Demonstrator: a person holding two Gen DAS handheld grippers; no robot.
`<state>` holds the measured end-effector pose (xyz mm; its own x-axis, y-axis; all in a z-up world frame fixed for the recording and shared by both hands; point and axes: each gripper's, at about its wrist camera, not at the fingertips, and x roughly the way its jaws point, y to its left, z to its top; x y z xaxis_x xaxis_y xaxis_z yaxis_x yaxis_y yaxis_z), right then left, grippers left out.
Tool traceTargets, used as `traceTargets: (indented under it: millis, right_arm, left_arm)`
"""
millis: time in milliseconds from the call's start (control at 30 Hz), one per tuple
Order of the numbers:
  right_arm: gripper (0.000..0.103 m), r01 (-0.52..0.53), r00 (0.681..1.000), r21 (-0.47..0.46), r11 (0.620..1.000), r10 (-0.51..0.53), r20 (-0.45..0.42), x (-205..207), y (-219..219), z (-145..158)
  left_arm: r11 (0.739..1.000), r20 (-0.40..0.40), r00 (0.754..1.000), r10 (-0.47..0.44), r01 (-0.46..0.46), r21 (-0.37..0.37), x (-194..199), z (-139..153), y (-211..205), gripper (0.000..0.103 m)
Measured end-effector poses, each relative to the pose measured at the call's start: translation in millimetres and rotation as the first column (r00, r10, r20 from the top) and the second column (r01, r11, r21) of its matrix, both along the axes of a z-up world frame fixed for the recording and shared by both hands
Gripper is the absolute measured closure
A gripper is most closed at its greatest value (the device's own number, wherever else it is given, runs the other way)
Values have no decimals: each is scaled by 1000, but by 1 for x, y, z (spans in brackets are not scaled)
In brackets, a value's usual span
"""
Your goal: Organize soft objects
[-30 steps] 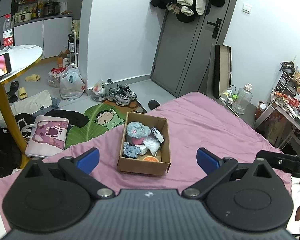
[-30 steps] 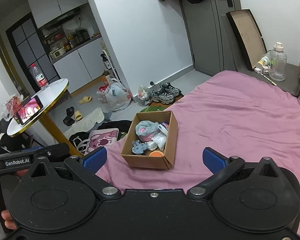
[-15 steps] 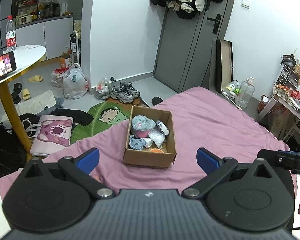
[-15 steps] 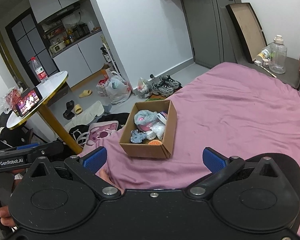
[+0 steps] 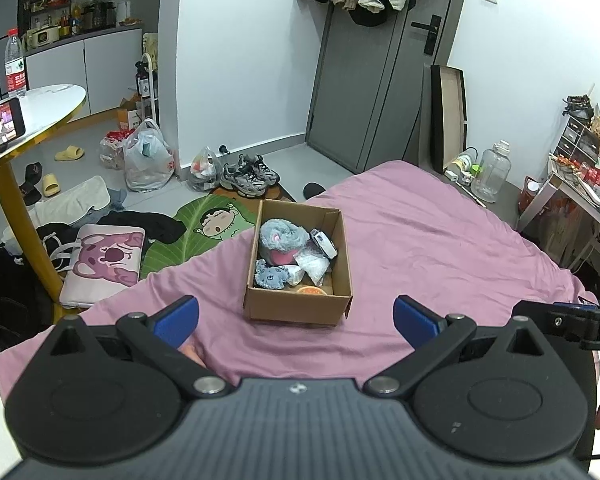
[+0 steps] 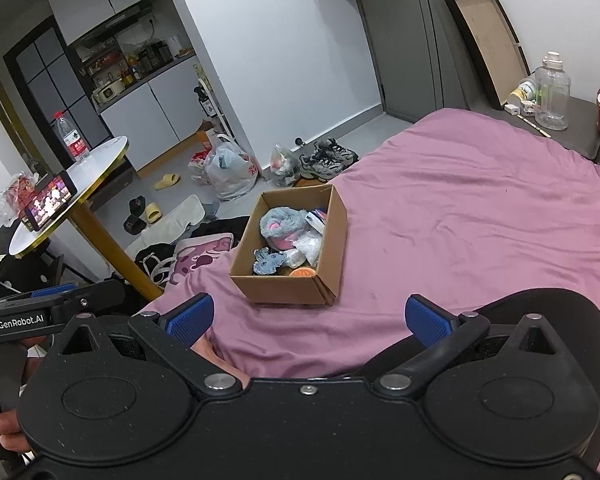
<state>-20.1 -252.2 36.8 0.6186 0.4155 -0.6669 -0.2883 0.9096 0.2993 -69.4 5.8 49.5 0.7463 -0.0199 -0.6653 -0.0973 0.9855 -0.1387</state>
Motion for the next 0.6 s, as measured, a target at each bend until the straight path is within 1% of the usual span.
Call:
traceTargets:
  millis: [600]
  right_arm:
    - [0,-3,1000,-15,1000,3,-2,2,3,-1]
  left_arm:
    - [1000,-14,1000,2,-2,-11,4,-8,1,0]
